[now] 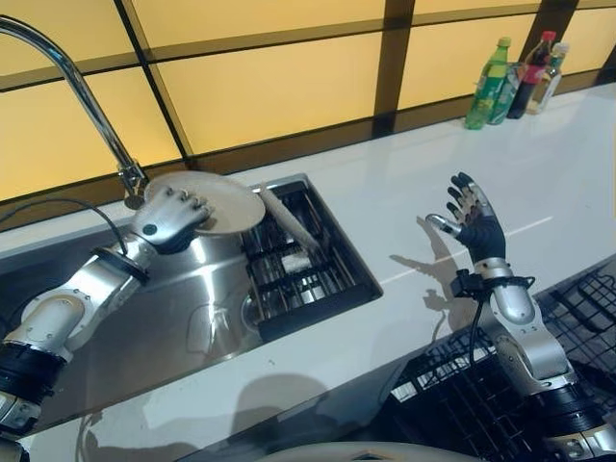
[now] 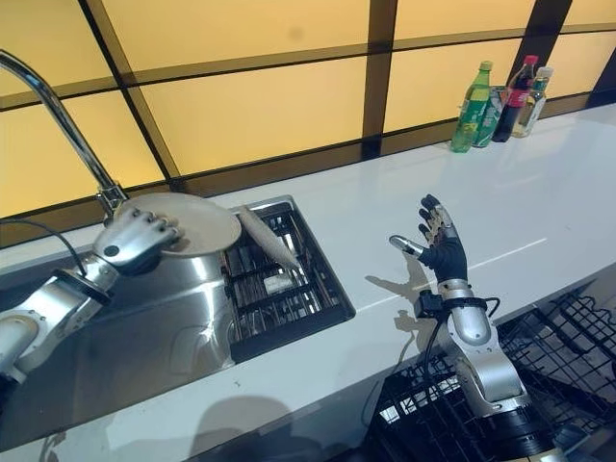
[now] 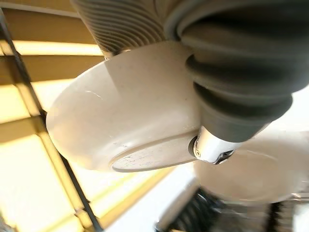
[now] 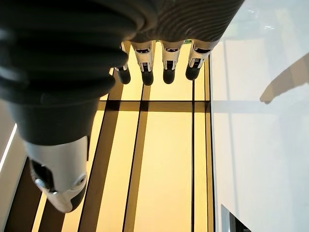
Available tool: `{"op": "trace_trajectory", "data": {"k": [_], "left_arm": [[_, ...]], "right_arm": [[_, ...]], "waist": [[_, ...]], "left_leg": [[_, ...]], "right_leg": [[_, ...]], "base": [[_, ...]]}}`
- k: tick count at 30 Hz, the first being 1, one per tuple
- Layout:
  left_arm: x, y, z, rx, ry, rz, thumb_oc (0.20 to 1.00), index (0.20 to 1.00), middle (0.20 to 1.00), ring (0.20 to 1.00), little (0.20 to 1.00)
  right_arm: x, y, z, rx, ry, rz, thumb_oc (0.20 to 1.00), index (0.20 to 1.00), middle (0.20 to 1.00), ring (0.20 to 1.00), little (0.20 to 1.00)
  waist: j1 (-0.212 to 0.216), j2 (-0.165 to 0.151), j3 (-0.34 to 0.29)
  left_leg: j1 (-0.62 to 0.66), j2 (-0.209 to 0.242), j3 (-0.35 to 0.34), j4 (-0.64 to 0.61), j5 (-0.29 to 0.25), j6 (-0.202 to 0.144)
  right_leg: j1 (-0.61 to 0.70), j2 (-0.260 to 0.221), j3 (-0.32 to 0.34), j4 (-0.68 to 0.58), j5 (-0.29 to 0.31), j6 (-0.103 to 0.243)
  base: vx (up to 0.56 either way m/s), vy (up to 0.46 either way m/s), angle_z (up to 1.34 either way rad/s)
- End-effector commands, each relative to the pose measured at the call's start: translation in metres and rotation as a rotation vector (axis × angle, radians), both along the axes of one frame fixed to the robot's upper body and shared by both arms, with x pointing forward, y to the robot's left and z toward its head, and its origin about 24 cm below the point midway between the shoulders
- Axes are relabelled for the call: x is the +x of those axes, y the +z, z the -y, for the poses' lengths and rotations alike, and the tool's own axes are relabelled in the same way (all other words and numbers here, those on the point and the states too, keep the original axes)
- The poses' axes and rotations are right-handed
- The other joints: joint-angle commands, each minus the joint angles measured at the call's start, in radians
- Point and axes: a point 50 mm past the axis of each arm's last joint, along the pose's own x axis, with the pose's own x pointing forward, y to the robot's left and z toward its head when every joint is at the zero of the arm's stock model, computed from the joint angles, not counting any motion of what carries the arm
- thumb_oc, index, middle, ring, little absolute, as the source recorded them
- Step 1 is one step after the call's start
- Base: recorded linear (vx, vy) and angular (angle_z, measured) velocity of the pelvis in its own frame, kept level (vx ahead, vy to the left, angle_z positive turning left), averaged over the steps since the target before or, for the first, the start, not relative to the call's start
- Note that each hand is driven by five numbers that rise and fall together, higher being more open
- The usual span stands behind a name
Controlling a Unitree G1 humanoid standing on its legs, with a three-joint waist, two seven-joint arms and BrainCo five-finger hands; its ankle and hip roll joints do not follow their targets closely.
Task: Pick up plates and place into dishwasher.
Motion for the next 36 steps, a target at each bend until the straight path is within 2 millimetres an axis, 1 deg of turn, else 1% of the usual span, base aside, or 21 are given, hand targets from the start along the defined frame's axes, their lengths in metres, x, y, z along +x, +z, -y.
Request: {"op": "trace_trajectory", "data": {"k": [1,3,7,10,12,14,16,18,19,22,25,27,30,36], "left_arm": [[-0.002,0.053,-0.008,0.070,0.015,0.172,0.200,0.200,0.200,0.200,0.200],[-0.004,0.055,-0.004,0.091,-0.006,0.133,0.200,0.200,0.200,0.200,0.200],[-0.010,0.054,0.013,0.119,-0.083,0.052,0.200,0.200,0.200,0.200,0.200],[-0.012,0.054,0.022,0.104,-0.135,0.018,0.200,0.200,0.200,0.200,0.200],[-0.012,0.057,0.025,0.071,-0.153,0.025,0.200,0.200,0.200,0.200,0.200],[-0.011,0.063,0.024,-0.039,-0.172,0.044,0.200,0.200,0.200,0.200,0.200],[-0.012,0.072,0.025,-0.267,-0.221,0.077,0.200,0.200,0.200,0.200,0.200],[-0.015,0.079,0.026,-0.444,-0.284,0.085,0.200,0.200,0.200,0.200,0.200],[-0.016,0.080,0.030,-0.524,-0.329,0.078,0.200,0.200,0.200,0.200,0.200],[-0.019,0.082,0.048,-0.633,-0.449,0.019,0.200,0.200,0.200,0.200,0.200],[-0.022,0.085,0.064,-0.679,-0.541,-0.058,0.200,0.200,0.200,0.200,0.200],[-0.024,0.087,0.072,-0.687,-0.592,-0.109,0.200,0.200,0.200,0.200,0.200],[-0.025,0.093,0.078,-0.679,-0.636,-0.157,0.200,0.200,0.200,0.200,0.200],[-0.025,0.099,0.088,-0.656,-0.689,-0.233,0.200,0.200,0.200,0.200,0.200]], "right_arm": [[0.004,0.047,-0.001,0.004,0.037,0.188,1.000,1.000,1.000,1.000,1.000],[0.004,0.049,0.000,0.002,0.036,0.195,1.000,1.000,1.000,1.000,1.000],[0.003,0.053,-0.001,0.001,0.041,0.210,1.000,1.000,1.000,1.000,1.000],[0.003,0.054,-0.002,0.002,0.050,0.216,1.000,1.000,1.000,1.000,1.000],[0.003,0.055,-0.003,-0.001,0.061,0.223,1.000,1.000,1.000,1.000,1.000],[0.003,0.059,-0.006,-0.012,0.082,0.249,1.000,1.000,1.000,1.000,1.000],[-0.001,0.070,-0.012,-0.068,0.111,0.336,1.000,1.000,1.000,1.000,1.000],[-0.004,0.081,-0.019,-0.136,0.135,0.406,1.000,1.000,1.000,1.000,1.000],[-0.005,0.088,-0.024,-0.164,0.150,0.447,1.000,1.000,1.000,1.000,1.000],[-0.005,0.105,-0.034,-0.218,0.194,0.530,1.000,1.000,1.000,1.000,1.000],[-0.005,0.118,-0.044,-0.276,0.301,0.561,1.000,1.000,1.000,1.000,1.000],[-0.006,0.122,-0.052,-0.310,0.431,0.542,1.000,1.000,1.000,1.000,1.000],[-0.008,0.124,-0.060,-0.354,0.596,0.510,1.000,1.000,1.000,1.000,1.000],[-0.010,0.128,-0.073,-0.411,0.732,0.501,1.000,1.000,1.000,1.000,1.000]], "waist": [[0.006,-0.037,-0.029],[0.011,-0.034,-0.030],[0.016,-0.031,-0.030],[0.018,-0.029,-0.029],[0.017,-0.029,-0.030],[0.017,-0.030,-0.031],[0.021,-0.030,-0.031],[0.026,-0.033,-0.032],[0.028,-0.035,-0.033],[0.034,-0.043,-0.038],[0.037,-0.050,-0.044],[0.040,-0.055,-0.049],[0.041,-0.061,-0.053],[0.044,-0.068,-0.056]], "left_leg": [[0.010,-0.023,0.013,0.007,-0.053,0.030],[0.008,-0.023,0.010,0.007,-0.052,0.029],[0.009,-0.022,0.002,0.007,-0.052,0.027],[0.010,-0.021,-0.003,0.007,-0.053,0.027],[0.010,-0.020,-0.006,0.007,-0.053,0.026],[0.011,-0.019,-0.007,0.007,-0.052,0.025],[0.010,-0.017,-0.010,0.007,-0.052,0.024],[0.009,-0.016,-0.012,0.007,-0.051,0.024],[0.008,-0.015,-0.014,0.007,-0.051,0.023],[0.008,-0.012,-0.017,0.007,-0.051,0.020],[0.007,-0.013,-0.025,0.007,-0.051,0.019],[0.007,-0.013,-0.028,0.007,-0.052,0.019],[0.008,-0.014,-0.031,0.007,-0.052,0.020],[0.010,-0.015,-0.035,0.007,-0.050,0.019]], "right_leg": [[-0.038,-0.054,-0.053,0.008,0.044,0.057],[-0.037,-0.054,-0.059,0.008,0.042,0.056],[-0.035,-0.053,-0.067,0.008,0.040,0.055],[-0.031,-0.052,-0.068,0.008,0.037,0.054],[-0.031,-0.052,-0.068,0.008,0.036,0.055],[-0.031,-0.051,-0.066,0.008,0.037,0.055],[-0.032,-0.050,-0.065,0.008,0.036,0.054],[-0.032,-0.047,-0.061,0.008,0.034,0.052],[-0.033,-0.046,-0.060,0.008,0.034,0.052],[-0.031,-0.042,-0.059,0.008,0.031,0.049],[-0.030,-0.038,-0.056,0.008,0.028,0.046],[-0.029,-0.036,-0.056,0.008,0.025,0.044],[-0.027,-0.034,-0.056,0.008,0.023,0.042],[-0.023,-0.032,-0.060,0.010,0.024,0.039]], "base": [[-0.04,-0.012,0.10],[-0.04,-0.014,0.12],[-0.03,-0.021,0.07],[-0.01,-0.029,0.04],[0.00,-0.015,0.01],[0.00,0.000,0.00],[0.00,0.000,0.00],[0.00,0.000,0.00],[0.00,0.000,0.00],[0.00,0.000,0.00],[0.00,0.000,0.00],[0.00,0.000,0.00],[-0.01,-0.022,0.00],[-0.01,-0.028,0.02]]}}
